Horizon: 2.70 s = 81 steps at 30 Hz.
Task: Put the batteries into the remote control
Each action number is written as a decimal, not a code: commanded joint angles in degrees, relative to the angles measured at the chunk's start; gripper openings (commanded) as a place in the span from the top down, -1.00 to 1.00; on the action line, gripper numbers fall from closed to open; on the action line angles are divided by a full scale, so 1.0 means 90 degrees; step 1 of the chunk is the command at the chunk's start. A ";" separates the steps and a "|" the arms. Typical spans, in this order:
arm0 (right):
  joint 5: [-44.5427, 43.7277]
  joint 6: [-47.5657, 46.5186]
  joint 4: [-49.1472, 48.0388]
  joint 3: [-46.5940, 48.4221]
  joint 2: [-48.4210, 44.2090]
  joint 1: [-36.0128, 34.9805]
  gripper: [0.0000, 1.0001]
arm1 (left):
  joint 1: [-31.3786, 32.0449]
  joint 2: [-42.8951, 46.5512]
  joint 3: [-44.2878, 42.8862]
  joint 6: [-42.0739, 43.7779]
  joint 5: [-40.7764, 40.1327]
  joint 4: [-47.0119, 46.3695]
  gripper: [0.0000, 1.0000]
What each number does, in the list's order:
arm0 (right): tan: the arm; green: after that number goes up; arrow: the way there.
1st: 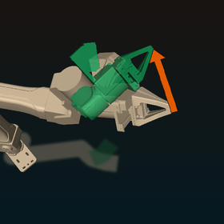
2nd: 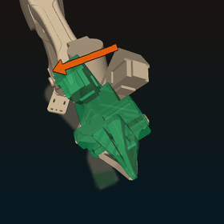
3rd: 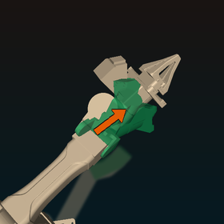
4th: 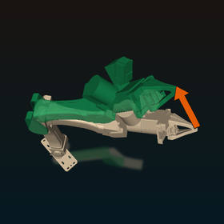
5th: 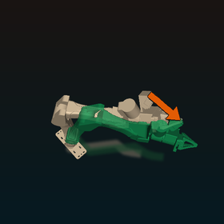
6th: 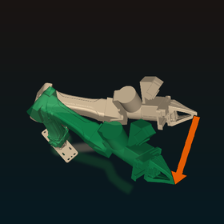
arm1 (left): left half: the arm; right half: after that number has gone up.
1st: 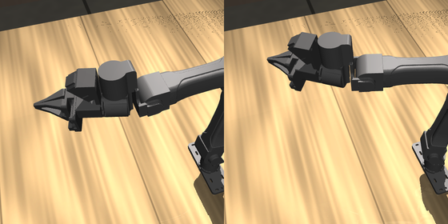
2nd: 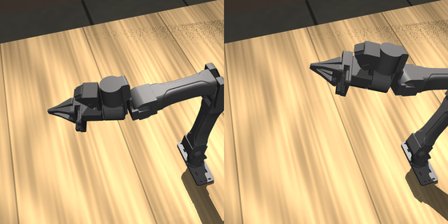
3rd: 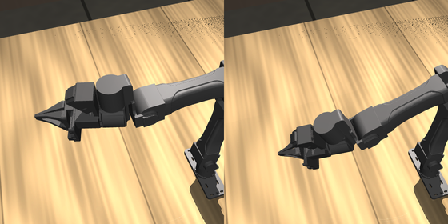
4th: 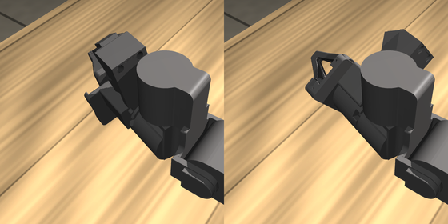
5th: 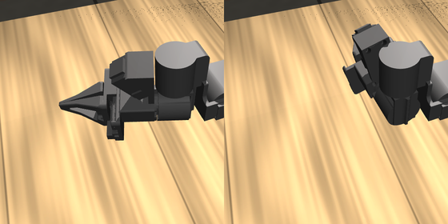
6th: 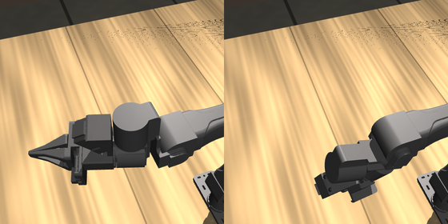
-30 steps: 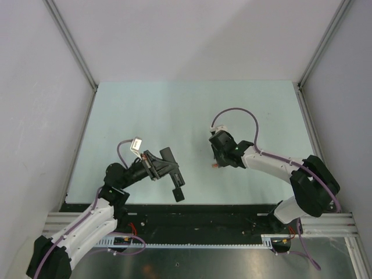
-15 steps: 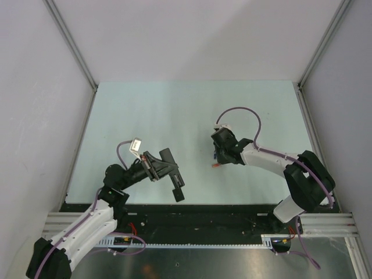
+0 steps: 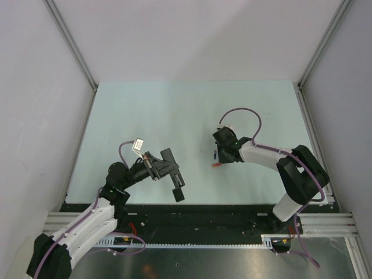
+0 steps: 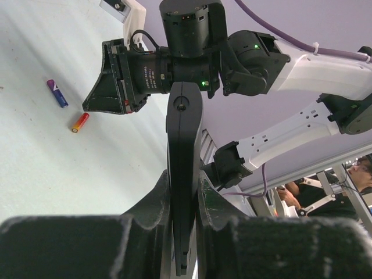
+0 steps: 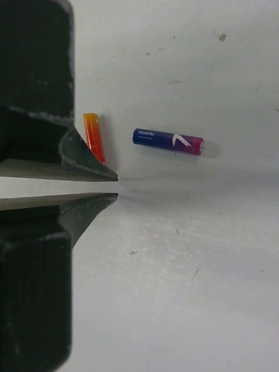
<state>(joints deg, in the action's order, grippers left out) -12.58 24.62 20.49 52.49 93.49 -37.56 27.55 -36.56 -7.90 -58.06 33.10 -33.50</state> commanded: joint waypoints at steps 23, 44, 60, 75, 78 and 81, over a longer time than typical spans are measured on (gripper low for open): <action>-0.0282 0.0234 0.0370 0.0154 -0.0817 -0.0504 0.52 | -0.0034 0.0214 -0.0099 -0.0052 -0.0123 -0.0028 1.00; 0.0041 -0.1720 0.0799 0.0779 -0.0145 -0.1256 0.09 | 0.0034 0.0224 -0.0099 -0.0072 -0.0182 0.0011 1.00; 0.0216 -0.1720 0.0907 0.0926 0.0403 -0.1217 0.16 | 0.0113 0.0146 -0.0118 -0.0072 -0.0280 0.0030 1.00; 0.0372 -0.1359 0.0829 0.0926 0.0686 -0.1178 0.35 | 0.0220 -0.0147 -0.0245 -0.0043 -0.0377 0.0030 0.99; 0.0392 -0.1330 0.0800 0.0926 0.0735 -0.1178 0.36 | 0.0239 -0.0206 -0.0274 -0.0052 -0.0397 0.0040 1.00; 0.0392 -0.1359 0.0799 0.0926 0.0725 -0.1178 0.36 | 0.0259 -0.0235 -0.0284 -0.0052 -0.0426 0.0040 1.00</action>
<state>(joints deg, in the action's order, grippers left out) -9.52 11.90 28.27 59.40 99.02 -48.47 29.21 -38.54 -7.92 -58.08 30.09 -31.92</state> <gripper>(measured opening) 0.322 0.179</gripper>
